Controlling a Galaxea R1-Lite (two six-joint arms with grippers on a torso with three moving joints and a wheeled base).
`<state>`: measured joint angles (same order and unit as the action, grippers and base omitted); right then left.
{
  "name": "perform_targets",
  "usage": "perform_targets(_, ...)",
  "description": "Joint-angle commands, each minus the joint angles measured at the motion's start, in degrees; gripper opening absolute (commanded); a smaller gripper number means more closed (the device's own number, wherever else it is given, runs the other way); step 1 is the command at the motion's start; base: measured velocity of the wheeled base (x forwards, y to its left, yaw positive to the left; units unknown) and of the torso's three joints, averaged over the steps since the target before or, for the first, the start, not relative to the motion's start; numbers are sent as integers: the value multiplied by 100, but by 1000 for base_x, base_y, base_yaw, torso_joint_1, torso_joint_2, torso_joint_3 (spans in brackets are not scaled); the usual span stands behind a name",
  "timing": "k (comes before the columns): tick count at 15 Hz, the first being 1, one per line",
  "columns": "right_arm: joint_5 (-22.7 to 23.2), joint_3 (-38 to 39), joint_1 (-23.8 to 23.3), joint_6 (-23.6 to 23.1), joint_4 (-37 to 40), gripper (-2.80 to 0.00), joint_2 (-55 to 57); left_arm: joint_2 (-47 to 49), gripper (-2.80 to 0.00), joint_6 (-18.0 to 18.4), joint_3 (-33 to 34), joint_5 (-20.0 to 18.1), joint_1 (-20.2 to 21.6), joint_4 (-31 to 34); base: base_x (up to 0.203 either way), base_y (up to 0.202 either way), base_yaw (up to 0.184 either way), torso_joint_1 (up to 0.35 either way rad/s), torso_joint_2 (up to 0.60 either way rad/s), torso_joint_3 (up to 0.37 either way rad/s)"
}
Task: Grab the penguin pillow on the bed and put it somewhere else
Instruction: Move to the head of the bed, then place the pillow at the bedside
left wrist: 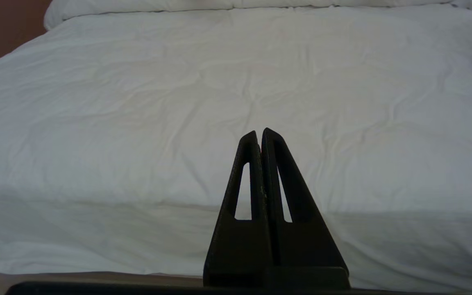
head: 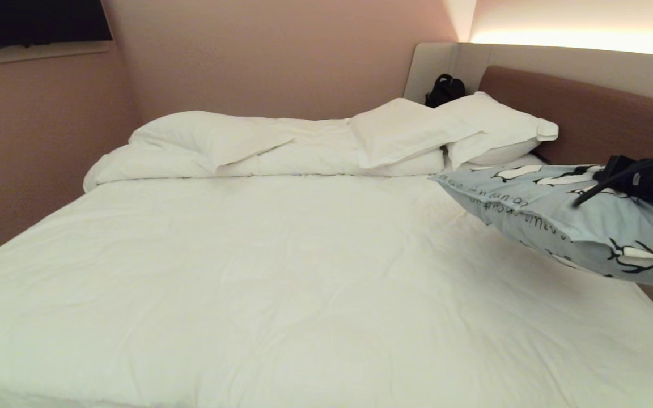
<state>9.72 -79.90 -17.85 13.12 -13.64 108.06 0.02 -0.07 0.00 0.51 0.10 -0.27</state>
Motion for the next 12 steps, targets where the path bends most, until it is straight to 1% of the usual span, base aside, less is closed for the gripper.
perform_targets(1, 4, -180, -56, 7, -7, -280, 130, -2, -280, -10, 0, 2, -1, -8, 0, -102, -1, 5, 2, -2)
perform_targets(6, 9, -772, -283, -53, -13, -280, 724, -2, -280, -6, 0, 2, -1, -8, 0, 0, 0, 0, 0, 0)
perform_targets(9, 13, -1066, -485, -212, -20, -280, 1175, -2, -280, -1, 0, 2, -1, -8, 0, 0, 0, 0, 0, 0)
perform_targets(12, 23, -1271, -702, -288, -246, -280, 1592, -2, -280, -1, 0, 2, -1, -8, 0, 0, 0, 0, 0, 0)
